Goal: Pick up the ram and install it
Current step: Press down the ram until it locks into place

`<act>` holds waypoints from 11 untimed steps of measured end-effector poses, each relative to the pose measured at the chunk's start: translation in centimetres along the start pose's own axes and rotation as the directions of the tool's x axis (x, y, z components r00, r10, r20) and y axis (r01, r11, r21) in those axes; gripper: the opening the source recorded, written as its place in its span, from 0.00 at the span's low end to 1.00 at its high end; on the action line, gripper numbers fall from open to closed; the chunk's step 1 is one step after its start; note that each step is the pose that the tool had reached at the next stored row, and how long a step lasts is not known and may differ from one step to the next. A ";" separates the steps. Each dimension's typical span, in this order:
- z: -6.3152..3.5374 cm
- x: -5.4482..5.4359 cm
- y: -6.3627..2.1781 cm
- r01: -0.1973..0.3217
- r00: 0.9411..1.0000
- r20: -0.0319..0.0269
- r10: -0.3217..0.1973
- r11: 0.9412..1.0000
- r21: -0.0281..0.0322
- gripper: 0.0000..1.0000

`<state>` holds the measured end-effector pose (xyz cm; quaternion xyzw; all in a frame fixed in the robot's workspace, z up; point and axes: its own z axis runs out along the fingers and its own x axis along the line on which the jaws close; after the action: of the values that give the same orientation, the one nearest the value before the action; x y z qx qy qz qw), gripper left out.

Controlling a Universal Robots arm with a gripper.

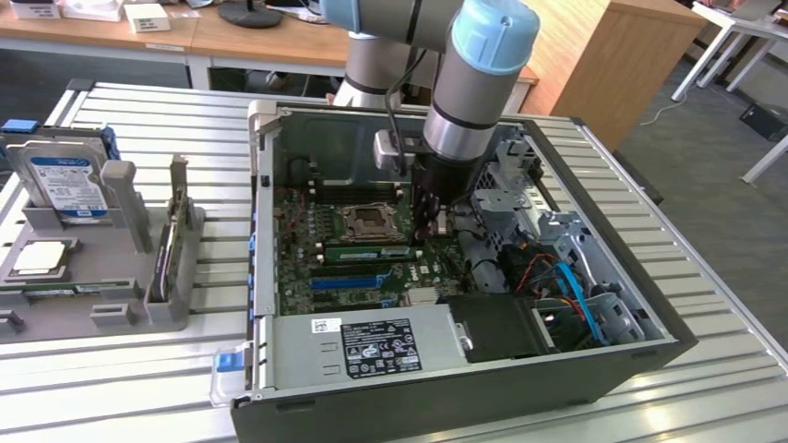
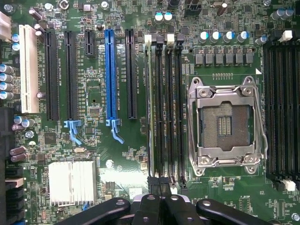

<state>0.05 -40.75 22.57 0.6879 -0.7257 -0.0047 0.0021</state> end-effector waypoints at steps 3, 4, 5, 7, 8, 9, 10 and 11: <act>0.04 0.0 0.00 0.000 1.000 -0.001 0.000 1.000 0.000 0.11; 0.04 0.0 0.01 0.000 1.000 -0.001 0.000 1.000 0.000 0.11; 0.04 0.0 0.00 0.000 1.000 -0.001 0.000 1.000 0.000 0.11; 0.10 0.0 0.00 0.000 1.000 0.000 0.000 1.000 0.000 0.11; 0.15 0.0 0.00 0.000 1.000 0.000 0.000 1.000 0.000 0.11; 0.18 0.0 0.00 0.000 1.000 0.000 0.000 1.000 0.000 0.11; 0.21 0.0 0.00 0.000 1.000 -0.001 0.000 1.000 0.000 0.11; 0.24 0.0 0.00 0.000 1.000 -0.001 0.000 1.000 0.000 0.11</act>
<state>0.04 -40.77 22.33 0.6879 -0.7257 -0.0045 0.0024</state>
